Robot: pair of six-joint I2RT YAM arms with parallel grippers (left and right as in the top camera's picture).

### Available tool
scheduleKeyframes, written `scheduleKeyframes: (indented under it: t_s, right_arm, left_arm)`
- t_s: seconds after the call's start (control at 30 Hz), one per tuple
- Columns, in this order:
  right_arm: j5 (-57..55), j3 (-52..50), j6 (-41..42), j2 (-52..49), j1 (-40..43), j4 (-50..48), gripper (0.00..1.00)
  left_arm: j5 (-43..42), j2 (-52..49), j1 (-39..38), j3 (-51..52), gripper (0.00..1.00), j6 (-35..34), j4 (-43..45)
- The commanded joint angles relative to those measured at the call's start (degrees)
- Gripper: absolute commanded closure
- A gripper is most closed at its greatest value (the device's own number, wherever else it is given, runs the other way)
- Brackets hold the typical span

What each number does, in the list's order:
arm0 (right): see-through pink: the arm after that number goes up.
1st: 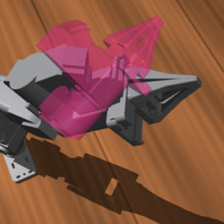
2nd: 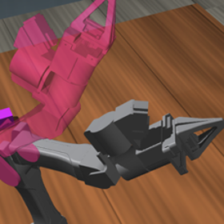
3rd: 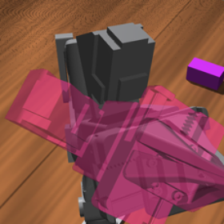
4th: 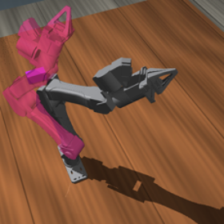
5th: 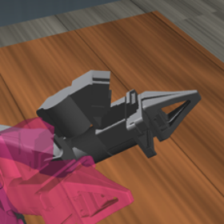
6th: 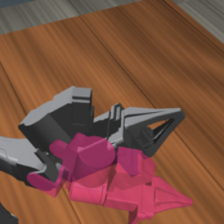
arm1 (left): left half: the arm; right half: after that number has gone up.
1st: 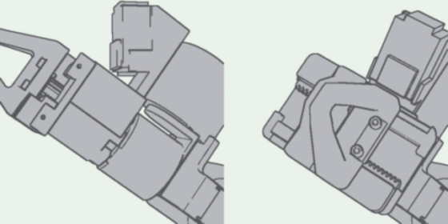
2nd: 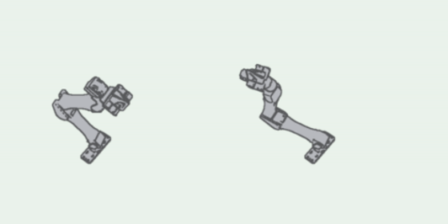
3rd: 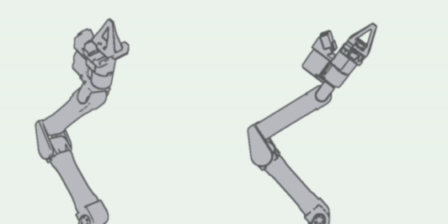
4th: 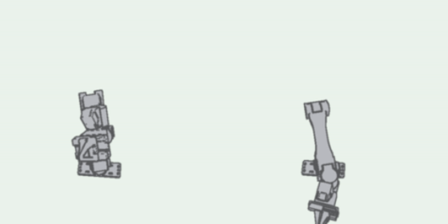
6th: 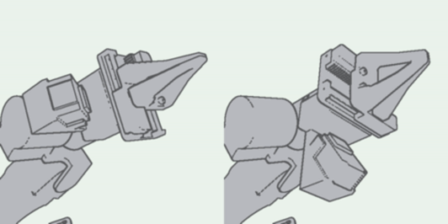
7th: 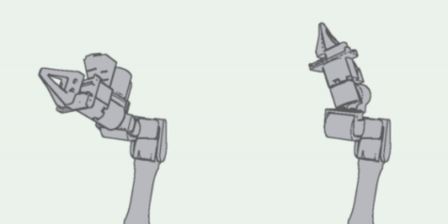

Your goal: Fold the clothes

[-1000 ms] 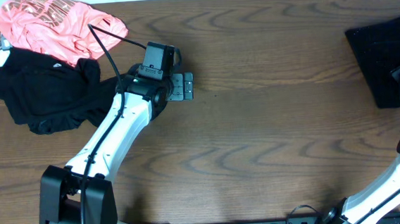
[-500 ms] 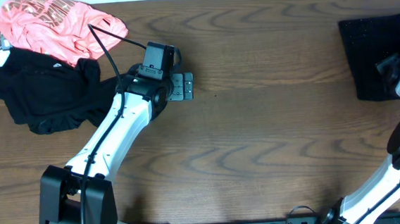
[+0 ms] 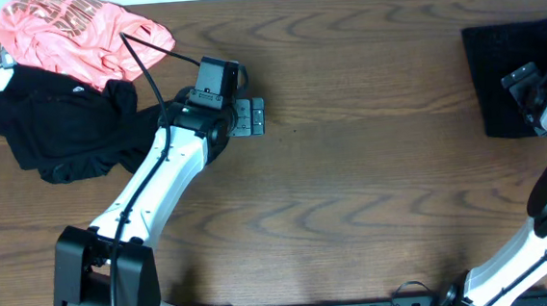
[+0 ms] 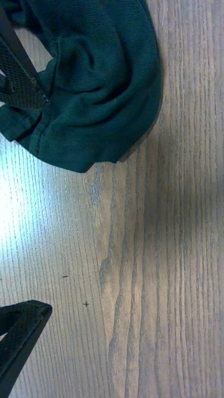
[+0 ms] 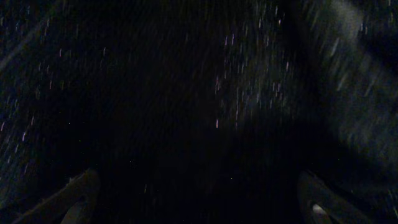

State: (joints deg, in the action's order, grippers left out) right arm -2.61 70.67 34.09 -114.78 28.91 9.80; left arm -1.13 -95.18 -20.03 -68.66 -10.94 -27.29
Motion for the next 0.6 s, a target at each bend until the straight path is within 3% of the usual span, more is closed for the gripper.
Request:
scheduleKeyframes:
  t_s: [0.0, 0.23, 0.43, 0.57]
  right_arm:
    - [6.45, -1.68, -1.55, 4.33, -1.88, 2.54, 0.01]
    - [8.87, -0.94, -9.44, 21.88, -1.99, 4.76, 0.01]
    - [22.91, -0.94, -19.89, 36.89, -1.99, 5.77, 0.01]
    - [25.16, -0.94, -23.23, 45.75, -1.97, 10.84, 0.01]
  left_arm:
    - [0.09, -0.35, -0.20, -0.02, 0.02, -0.76, 0.00]
    - [0.09, -0.35, -0.17, -0.02, 0.02, -0.76, 0.02]
    - [0.09, -0.35, -0.17, -0.02, 0.02, -0.76, 0.00]
    - [0.09, -0.35, -0.17, -0.02, 0.02, -0.76, 0.00]
